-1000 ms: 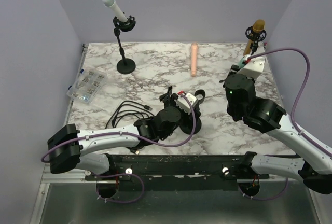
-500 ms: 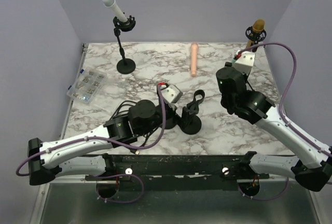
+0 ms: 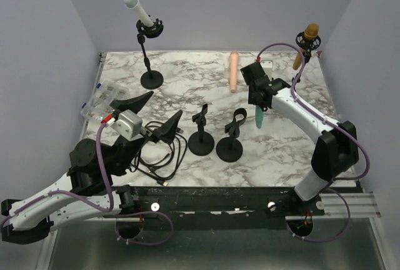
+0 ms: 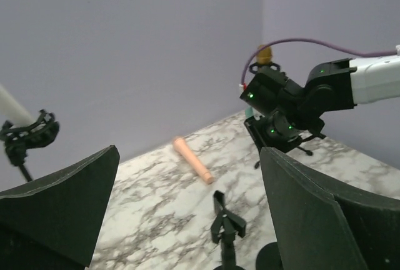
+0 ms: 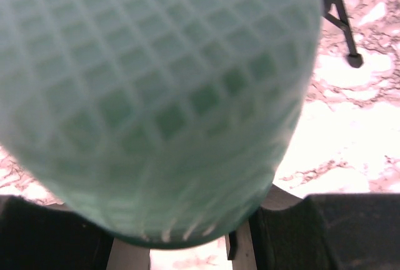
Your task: Remove the microphone from the stand
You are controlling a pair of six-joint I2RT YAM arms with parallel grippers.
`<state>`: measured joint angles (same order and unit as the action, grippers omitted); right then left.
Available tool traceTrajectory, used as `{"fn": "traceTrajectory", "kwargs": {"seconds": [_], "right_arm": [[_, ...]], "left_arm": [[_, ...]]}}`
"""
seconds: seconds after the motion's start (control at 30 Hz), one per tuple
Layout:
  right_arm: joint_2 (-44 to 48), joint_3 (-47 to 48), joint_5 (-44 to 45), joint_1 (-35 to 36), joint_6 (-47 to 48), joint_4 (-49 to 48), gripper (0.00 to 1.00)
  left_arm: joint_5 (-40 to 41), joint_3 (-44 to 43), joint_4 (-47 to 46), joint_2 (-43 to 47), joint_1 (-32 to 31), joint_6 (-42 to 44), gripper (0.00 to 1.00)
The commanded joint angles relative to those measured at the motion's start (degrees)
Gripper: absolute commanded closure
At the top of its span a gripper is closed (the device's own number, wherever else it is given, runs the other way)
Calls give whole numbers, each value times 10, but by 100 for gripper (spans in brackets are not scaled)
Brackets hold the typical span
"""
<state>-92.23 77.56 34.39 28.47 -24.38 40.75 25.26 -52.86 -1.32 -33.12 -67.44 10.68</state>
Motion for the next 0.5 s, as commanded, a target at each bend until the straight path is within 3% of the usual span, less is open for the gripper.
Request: {"fn": "traceTrajectory", "kwargs": {"seconds": [0.0, 0.27, 0.47], "right_arm": [[-61, 62, -61, -20, 8, -3, 99], [-201, 160, -79, -46, 13, -17, 99], [-287, 240, -77, -63, 8, -28, 99]], "left_arm": [[88, 80, -74, 45, 4, 98, 1], [148, 127, -126, 83, 8, 118, 2], [130, 125, -113, 84, 9, 104, 1]]}}
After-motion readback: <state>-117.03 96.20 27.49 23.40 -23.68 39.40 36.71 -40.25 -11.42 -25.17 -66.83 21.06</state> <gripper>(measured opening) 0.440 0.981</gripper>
